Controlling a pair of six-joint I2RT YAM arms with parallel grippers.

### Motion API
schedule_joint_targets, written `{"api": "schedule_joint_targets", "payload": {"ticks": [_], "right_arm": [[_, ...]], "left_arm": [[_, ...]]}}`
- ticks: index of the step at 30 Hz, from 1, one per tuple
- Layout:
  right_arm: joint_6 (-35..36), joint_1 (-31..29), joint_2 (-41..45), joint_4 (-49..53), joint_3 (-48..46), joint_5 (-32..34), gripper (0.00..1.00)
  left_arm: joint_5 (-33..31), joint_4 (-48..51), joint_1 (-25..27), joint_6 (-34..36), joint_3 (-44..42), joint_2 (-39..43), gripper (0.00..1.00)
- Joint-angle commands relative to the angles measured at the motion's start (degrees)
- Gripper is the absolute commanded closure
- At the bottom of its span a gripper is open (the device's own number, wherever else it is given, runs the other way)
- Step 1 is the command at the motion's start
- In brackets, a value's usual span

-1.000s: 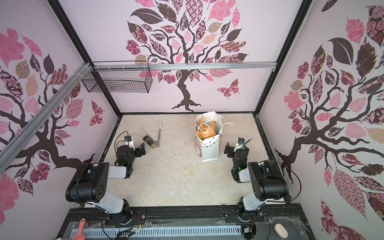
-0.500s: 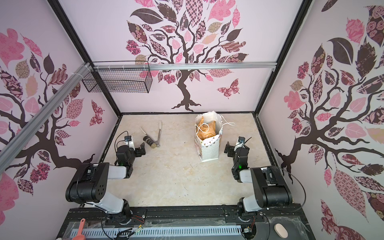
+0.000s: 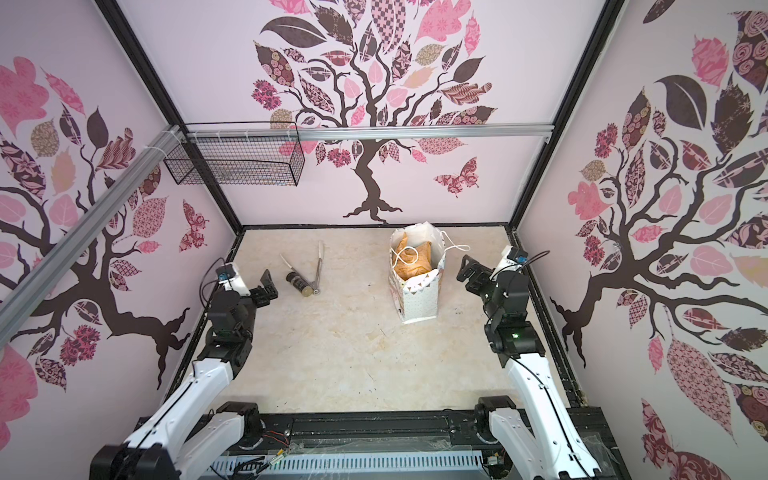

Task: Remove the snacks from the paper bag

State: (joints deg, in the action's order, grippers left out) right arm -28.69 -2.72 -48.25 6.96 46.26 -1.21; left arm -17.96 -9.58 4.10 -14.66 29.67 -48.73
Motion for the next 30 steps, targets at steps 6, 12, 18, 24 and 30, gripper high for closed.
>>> {"api": "schedule_joint_targets", "payload": {"ticks": [6,12,18,24,30], "right_arm": [[7.45,-4.73,-14.38,31.96,26.93,-7.33,0.01],[12.60,-5.01,-26.56,40.65,38.71,-6.78,0.01],[15.54,-5.09,-35.06,42.76,46.13,-1.92,0.00],[17.09,-5.15,-42.01,44.89,51.67,-1.78,0.02],[17.81,-5.41,-43.83,42.63,52.35,-2.02,0.08]], "left_arm": [[11.08,38.98,2.53,-32.05,21.42,6.20,0.01],[16.94,47.06,12.11,-37.23,35.22,-2.97,0.02],[8.69,53.32,28.80,-33.05,51.87,-18.66,0.02],[6.55,58.27,37.68,-29.83,68.34,-36.63,0.04],[6.18,62.25,40.61,-29.42,81.02,-50.42,0.08]]}}
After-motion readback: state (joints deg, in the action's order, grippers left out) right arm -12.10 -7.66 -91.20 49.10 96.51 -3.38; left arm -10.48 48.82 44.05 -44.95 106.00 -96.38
